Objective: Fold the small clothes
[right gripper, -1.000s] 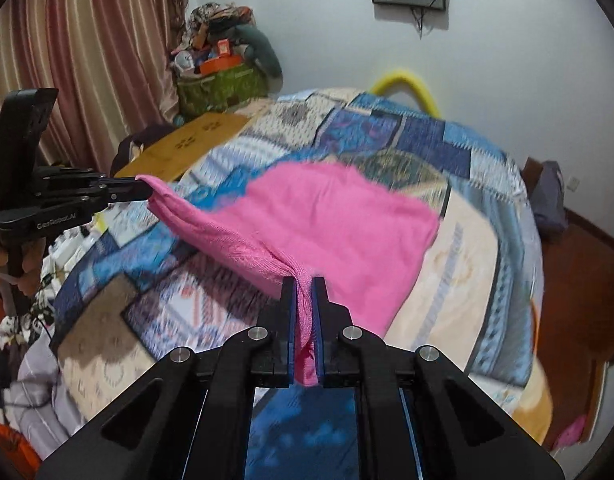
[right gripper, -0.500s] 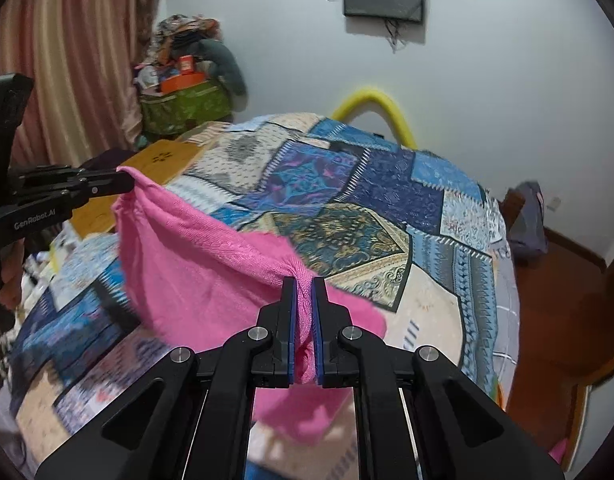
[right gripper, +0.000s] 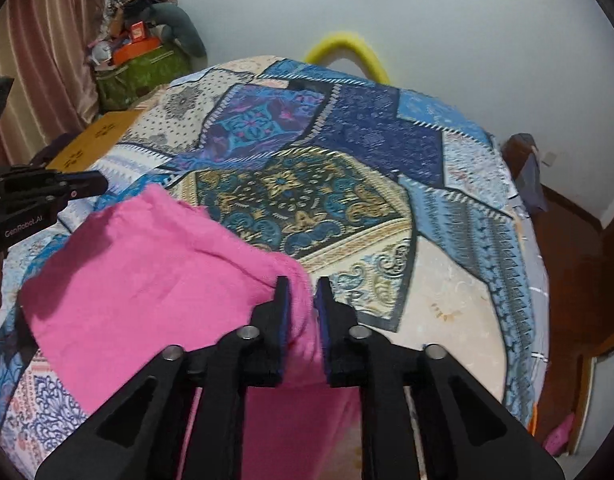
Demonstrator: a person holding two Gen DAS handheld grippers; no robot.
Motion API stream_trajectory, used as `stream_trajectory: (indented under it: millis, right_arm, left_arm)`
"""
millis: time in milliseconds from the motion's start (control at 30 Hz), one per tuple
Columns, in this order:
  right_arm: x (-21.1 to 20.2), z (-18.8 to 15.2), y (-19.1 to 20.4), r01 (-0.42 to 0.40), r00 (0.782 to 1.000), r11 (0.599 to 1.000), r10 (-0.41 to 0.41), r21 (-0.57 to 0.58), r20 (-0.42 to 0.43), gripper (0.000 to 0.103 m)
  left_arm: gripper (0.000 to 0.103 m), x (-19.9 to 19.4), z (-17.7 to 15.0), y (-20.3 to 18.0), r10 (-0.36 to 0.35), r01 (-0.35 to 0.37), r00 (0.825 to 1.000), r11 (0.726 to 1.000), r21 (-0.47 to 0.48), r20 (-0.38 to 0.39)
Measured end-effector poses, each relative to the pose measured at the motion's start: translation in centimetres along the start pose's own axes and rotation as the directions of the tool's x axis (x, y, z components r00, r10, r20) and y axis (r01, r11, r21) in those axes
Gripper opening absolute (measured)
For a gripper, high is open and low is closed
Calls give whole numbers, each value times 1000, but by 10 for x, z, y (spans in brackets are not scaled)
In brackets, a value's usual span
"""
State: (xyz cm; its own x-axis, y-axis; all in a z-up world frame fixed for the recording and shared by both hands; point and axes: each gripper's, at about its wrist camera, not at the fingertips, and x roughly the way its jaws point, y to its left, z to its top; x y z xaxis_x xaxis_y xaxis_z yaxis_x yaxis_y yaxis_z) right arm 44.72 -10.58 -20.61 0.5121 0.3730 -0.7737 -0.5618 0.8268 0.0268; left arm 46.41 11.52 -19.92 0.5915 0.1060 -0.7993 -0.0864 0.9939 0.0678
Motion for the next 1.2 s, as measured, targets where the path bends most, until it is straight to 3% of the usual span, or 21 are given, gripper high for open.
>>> stream_trajectory:
  millis: [100, 133, 200, 267, 333, 400, 533, 667, 800, 900, 967, 1000, 1033, 1067, 1100, 1200]
  right_arm:
    - [-16, 1, -2, -4, 999, 1000, 4, 0, 37, 23]
    - [-21, 2, -2, -15, 999, 1000, 14, 1, 40, 24]
    - [-30, -1, -2, -27, 999, 1000, 26, 6, 45, 40]
    - [-41, -8, -3, -30, 998, 1000, 30, 7, 60, 44]
    - [-44, -13, -4, -35, 998, 999, 34, 15, 49, 45]
    - [-47, -22, -6, -44, 999, 998, 43, 39, 28, 55]
    - [-41, -40, -9, -73, 997, 995, 74, 74, -21, 55]
    - [-26, -56, -14, -101, 992, 985, 110, 138, -58, 55]
    - [-7, -67, -24, -160, 981, 957, 182, 244, -71, 55]
    - [-2, -64, -24, -188, 977, 946, 208, 264, -50, 55]
    - [4, -58, -25, -205, 973, 935, 226, 290, -39, 51]
    - [6, -57, -24, -212, 972, 932, 232, 294, -36, 44]
    - [10, -55, -24, -227, 969, 925, 247, 306, -30, 40]
    - [11, -56, -23, -235, 966, 919, 256, 316, -27, 31]
    - [12, -56, -21, -244, 964, 915, 265, 320, -25, 17]
    - [4, -58, -12, -231, 970, 928, 244, 293, -9, 15]
  left_arm:
    - [13, -9, -2, 18, -35, 35, 999, 997, -69, 4]
    - [22, -13, -3, 23, -44, 45, 999, 996, -81, 7]
    - [40, -24, -9, 30, -56, 58, 998, 993, -100, 18]
    - [59, -34, -15, 32, -58, 60, 998, 993, -101, 24]
    - [67, -39, -22, 32, -67, 67, 998, 993, -98, 9]
    - [68, -42, -30, 31, -90, 89, 996, 991, -99, -11]
    - [71, -33, -47, 27, -147, 137, 987, 982, -129, -68]
    - [71, -13, -61, 19, -185, 162, 973, 973, -163, -135]
    - [71, -3, -59, 12, -224, 196, 966, 961, -197, -131]
    - [71, 4, -51, 6, -328, 293, 934, 929, -228, -138]
    - [70, 6, -48, 1, -350, 314, 928, 921, -230, -132]
    - [66, 6, -46, -3, -352, 320, 928, 922, -218, -125]
    - [48, 5, -45, -6, -353, 325, 928, 923, -207, -118]
    - [24, 4, -44, -8, -354, 328, 928, 924, -197, -118]
    - [14, 2, -45, -10, -353, 328, 928, 925, -190, -118]
    - [14, -13, -50, -7, -350, 334, 934, 926, -177, -68]
